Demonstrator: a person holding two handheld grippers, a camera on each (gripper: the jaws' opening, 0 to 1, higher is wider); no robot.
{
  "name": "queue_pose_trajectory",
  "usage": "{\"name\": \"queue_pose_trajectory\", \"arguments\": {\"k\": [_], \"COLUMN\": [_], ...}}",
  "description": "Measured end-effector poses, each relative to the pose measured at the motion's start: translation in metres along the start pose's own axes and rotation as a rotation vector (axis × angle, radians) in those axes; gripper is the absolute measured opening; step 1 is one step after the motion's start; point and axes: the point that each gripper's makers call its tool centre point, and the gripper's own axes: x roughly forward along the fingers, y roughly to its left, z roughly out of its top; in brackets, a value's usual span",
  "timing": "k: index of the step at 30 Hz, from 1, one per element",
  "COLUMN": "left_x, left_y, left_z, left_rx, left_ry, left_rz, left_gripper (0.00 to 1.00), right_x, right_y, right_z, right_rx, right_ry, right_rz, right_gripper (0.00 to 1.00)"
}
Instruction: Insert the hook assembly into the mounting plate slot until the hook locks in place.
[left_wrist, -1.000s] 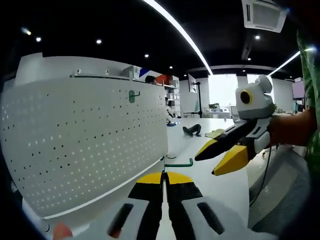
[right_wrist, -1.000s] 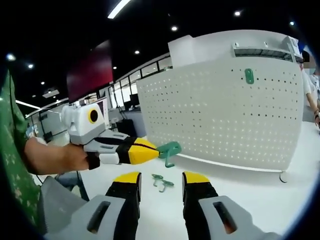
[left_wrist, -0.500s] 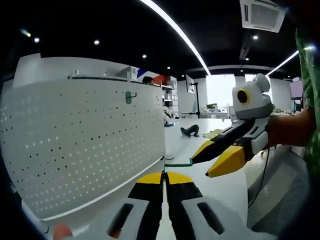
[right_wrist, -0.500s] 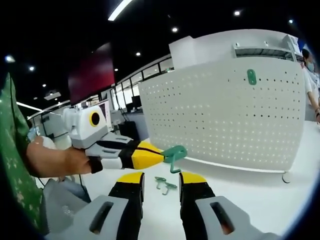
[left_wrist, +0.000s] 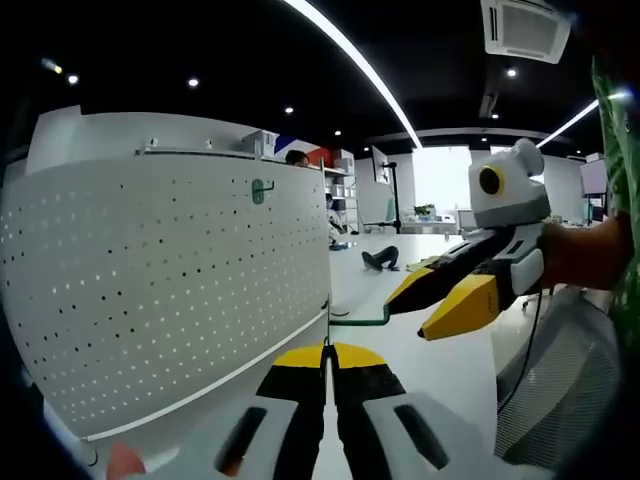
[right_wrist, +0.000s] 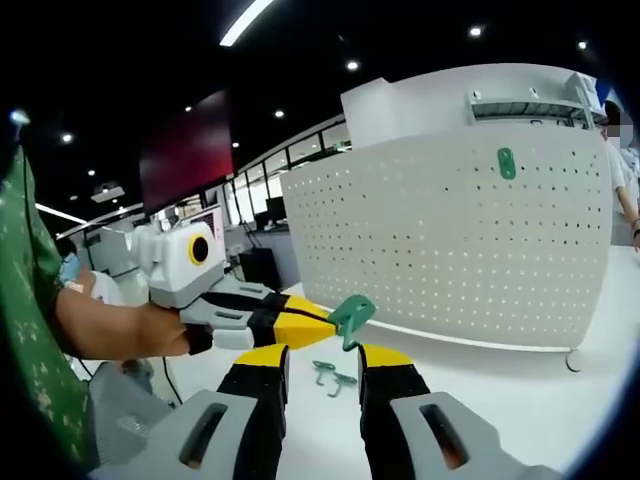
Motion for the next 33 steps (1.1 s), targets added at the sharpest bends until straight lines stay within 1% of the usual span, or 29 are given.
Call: {"name": "queue_pose_trajectory", "arguments": {"k": [8, 10, 11, 12, 13, 15, 23, 27, 30, 33], "left_x": [0.001, 0.001, 0.001, 0.001, 0.002, 0.002, 0.002, 0.001, 0.001, 0.000], "left_y": [0.000, -0.002, -0.003, -0.003, -0.003, -0.003, -0.002, -0.002, -0.002, -0.002], "left_z": [-0.003, -0.003, -0.002, -0.002, -0.002, -0.002, 0.000, 0.002, 0.003, 0.005], "left_rx": [-0.001, -0.003, -0.008, -0.006, -0.006, -0.006, -0.001, -0.001, 0.001, -0.002], "left_ry": [0.011, 0.008, 0.003, 0.003, 0.000, 0.000, 0.000, -0.003, -0.005, -0.010], "left_rz": [-0.001, -0.002, -0.007, -0.006, -0.007, -0.007, -0.005, -0.005, -0.003, -0.003], "left_gripper": [0.02, 0.01, 0.01, 0.01, 0.01, 0.01, 0.01, 0.01, 0.01, 0.01], "right_x": [-0.001, -0.001, -0.001, -0.001, -0.001, -0.001, -0.003, -0.003, -0.003, -0.003], "right_y": [0.004, 0.008, 0.008, 0.002, 0.001, 0.003, -0.002, -0.010, -0.013, -0.014], "right_z": [0.007, 0.009, 0.009, 0.010, 0.011, 0.012, 0.009, 0.003, -0.001, -0.005], "right_rx": [-0.006, 0.009, 0.009, -0.014, -0.025, -0.009, -0.003, 0.024, 0.047, 0.048], "right_ry": [-0.025, -0.033, -0.033, -0.037, -0.041, -0.045, -0.040, -0.027, -0.017, -0.003], "right_rz": [0.010, 0.032, 0.031, -0.003, -0.010, 0.005, -0.015, -0.041, -0.051, -0.059], "right_gripper": [0.27, 0.23, 0.23, 0.25, 0.27, 0.26, 0.26, 0.26, 0.27, 0.27]}}
